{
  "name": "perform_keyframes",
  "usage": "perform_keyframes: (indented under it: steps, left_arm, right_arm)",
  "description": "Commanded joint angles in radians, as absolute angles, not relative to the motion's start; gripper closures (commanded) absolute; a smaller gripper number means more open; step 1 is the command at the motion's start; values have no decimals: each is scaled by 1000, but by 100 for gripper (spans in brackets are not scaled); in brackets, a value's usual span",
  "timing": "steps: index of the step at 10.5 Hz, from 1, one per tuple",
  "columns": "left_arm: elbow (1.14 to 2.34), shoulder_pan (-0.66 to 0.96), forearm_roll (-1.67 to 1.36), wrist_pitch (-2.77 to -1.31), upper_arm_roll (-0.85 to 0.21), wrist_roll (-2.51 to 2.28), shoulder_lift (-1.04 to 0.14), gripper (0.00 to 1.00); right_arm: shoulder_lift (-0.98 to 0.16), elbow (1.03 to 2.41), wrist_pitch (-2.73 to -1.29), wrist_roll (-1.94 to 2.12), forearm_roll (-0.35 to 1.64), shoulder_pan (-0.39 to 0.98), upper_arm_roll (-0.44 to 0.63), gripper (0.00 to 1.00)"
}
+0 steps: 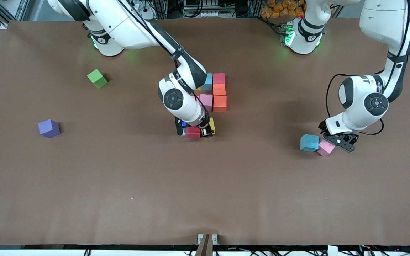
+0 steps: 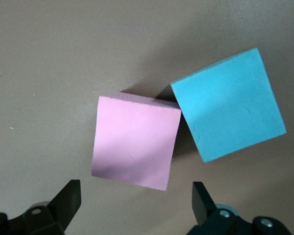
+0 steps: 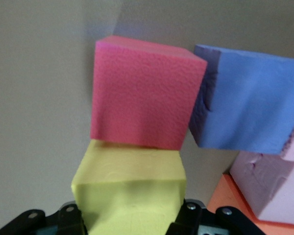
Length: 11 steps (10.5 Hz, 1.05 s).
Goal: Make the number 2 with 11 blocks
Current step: 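Grasp the lavender cube with the left gripper while the right gripper places yellow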
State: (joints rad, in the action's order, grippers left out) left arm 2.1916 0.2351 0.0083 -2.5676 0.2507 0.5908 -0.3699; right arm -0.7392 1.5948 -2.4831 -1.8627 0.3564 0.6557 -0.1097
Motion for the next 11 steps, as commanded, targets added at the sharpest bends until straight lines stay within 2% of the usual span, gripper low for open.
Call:
perform_keyframes:
  steps: [1,8,11]
  left_arm:
    - [2168,235,-18,-2576,252,623,-391,0]
    - [2120,236,-18,-2576,249,626,-434,0]
    - [2105,242,-17,-2576,249,626,-446,0]
  right_arm:
    - [-761,1575,-2493,-1884,341,673,-89,91]
    - [-788,1595,-2534,-1884,337,695,-77,91]
    - [-792,1595,-2528,-1885,336,704,-61,74]
